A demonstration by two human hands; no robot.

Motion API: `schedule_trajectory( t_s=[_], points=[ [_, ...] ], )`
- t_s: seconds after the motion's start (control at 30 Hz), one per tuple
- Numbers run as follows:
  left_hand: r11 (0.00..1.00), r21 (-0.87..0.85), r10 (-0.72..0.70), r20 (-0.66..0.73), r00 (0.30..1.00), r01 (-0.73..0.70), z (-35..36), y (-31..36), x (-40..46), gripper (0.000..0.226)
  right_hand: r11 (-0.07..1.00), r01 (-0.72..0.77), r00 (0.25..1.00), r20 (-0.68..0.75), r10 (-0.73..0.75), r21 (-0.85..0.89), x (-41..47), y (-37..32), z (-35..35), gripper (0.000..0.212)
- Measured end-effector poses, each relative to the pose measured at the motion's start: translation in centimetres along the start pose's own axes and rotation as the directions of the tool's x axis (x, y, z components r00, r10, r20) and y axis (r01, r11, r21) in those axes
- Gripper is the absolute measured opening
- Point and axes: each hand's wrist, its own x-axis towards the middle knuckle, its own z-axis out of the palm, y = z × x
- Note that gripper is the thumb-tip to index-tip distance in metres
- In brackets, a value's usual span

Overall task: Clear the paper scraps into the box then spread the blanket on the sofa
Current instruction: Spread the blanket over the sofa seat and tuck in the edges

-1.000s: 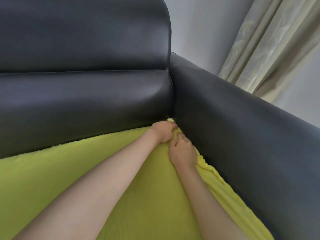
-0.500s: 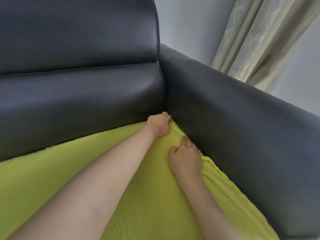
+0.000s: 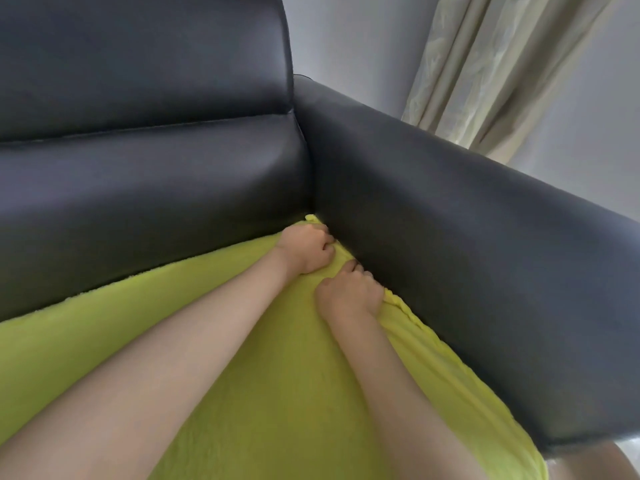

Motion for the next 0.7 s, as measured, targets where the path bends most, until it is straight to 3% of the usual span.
schedule_trajectory(
  t_s=[0.13, 0.33, 0.43, 0.57, 0.7],
  points=[
    [0.99, 0.137, -0.027, 0.027, 0.999, 0.024, 0.3, 1.0, 0.4, 0.048, 0.996, 0.066, 0.99, -0.128, -0.058, 0.061, -0.8, 0.8, 1.3, 0.059],
    [0.998, 0.059, -0.04, 0.012, 0.999, 0.039, 0.4, 1.1, 0.3, 0.046, 0.99, 0.124, 0.946, -0.311, -0.097, 0.069, -2.0, 1.2, 1.0, 0.038],
    [0.992, -0.098, -0.084, -0.073, 0.994, 0.077, 0.5, 1.2, -0.4, 0.047, 0.995, 0.084, 0.964, -0.256, -0.067, 0.058, -2.2, 1.3, 0.8, 0.041],
    [0.989, -0.146, -0.045, -0.273, 0.961, 0.005, 0.6, 1.5, -1.7, 0.044, 0.998, 0.053, 0.984, -0.174, -0.045, 0.04, -1.7, 1.0, 0.9, 0.055],
    [0.986, -0.142, 0.048, -0.236, 0.971, -0.084, 0.1, 1.3, -1.5, 0.047, 0.999, 0.044, 0.99, -0.131, -0.045, -0.005, -1.4, 0.8, 0.7, 0.059]
  ],
)
